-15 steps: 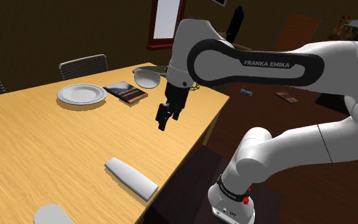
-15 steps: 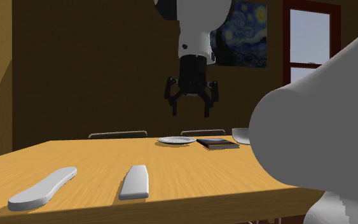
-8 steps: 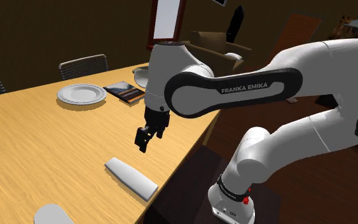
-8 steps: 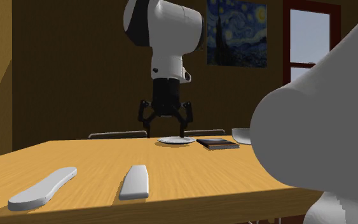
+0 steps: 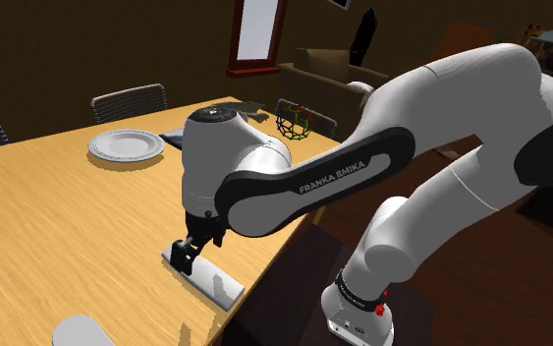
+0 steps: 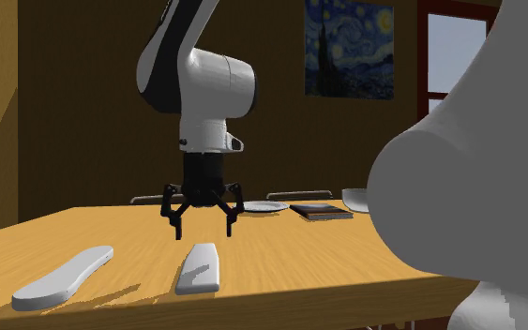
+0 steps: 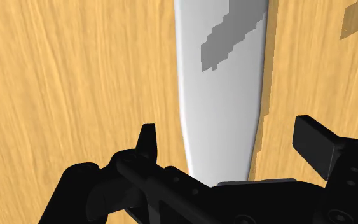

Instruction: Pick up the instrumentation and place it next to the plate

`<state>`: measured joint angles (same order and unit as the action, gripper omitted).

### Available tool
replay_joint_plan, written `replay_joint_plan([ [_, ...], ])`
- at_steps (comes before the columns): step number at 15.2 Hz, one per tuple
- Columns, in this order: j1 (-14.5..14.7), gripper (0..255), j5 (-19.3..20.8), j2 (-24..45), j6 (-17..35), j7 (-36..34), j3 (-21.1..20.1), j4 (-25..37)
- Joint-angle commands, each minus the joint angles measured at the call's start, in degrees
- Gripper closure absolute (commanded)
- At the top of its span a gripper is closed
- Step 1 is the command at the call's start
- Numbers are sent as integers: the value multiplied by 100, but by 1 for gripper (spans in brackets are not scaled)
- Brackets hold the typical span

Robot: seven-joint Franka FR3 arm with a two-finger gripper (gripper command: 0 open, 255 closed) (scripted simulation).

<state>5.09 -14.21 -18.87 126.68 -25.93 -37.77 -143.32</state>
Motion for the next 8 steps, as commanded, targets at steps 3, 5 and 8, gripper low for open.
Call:
replay_joint_plan([
  [3,-77,0,147,355,435,-171,-179,-98],
  [5,-106,0,205,485,622,-223,-233,-167],
  [8,-150,0,301,666,865,-302,-302,-250],
])
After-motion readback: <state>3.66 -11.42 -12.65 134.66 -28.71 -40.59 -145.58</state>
